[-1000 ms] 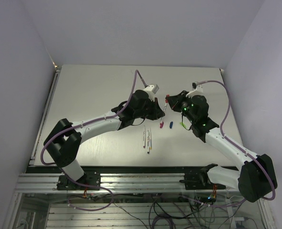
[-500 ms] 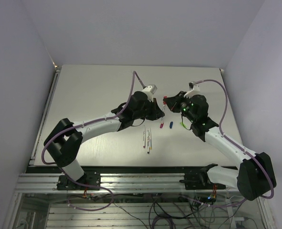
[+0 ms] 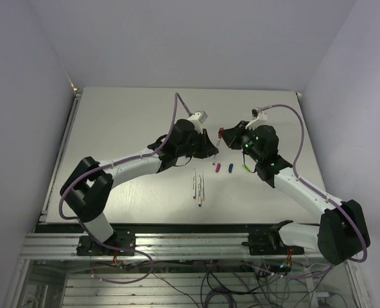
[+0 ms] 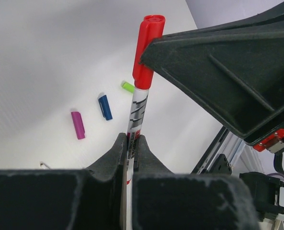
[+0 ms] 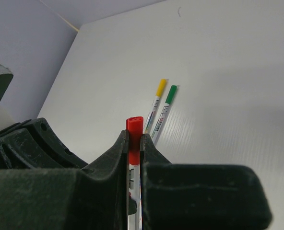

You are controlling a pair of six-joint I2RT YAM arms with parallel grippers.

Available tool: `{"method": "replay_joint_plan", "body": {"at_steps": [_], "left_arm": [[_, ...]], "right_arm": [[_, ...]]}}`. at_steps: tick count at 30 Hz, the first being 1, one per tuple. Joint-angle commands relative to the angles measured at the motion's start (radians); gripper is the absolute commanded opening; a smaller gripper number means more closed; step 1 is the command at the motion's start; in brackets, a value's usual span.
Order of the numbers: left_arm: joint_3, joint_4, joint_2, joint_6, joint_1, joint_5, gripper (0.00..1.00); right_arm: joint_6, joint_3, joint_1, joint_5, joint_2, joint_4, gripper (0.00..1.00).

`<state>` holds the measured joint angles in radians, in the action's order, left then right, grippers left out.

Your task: Insert the pens into the pen caps

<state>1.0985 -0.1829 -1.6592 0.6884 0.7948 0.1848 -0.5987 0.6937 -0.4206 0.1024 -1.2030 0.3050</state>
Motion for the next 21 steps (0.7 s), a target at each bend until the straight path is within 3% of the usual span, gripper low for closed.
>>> {"method": "replay_joint_plan", "body": {"at_steps": [1,11,17,21], "left_arm": [[0.095,-0.268,-0.003,-0.007,-0.086,-0.123,0.07],[0.133,-0.29,-0.041,0.01,-0.096,-0.043,0.07],[0.092,-0.219,-0.025,-0.008,-0.094,-0.027,0.07],[0.042,-0.145,-0.017,-0.027,-0.094,-0.035,0.07]], "right_arm": [[0.046,-0.009,-0.043,0.1,-0.055,-0.247,0.0],[0.053,0.031,-0.049,0.056,-0.131,-0.251,0.0],[0.025,0.089,-0.046,-0.023,-0.151,-0.207,0.0],[0.056,0.163,-0.047,-0.118,-0.144,-0.21,0.09]]}}
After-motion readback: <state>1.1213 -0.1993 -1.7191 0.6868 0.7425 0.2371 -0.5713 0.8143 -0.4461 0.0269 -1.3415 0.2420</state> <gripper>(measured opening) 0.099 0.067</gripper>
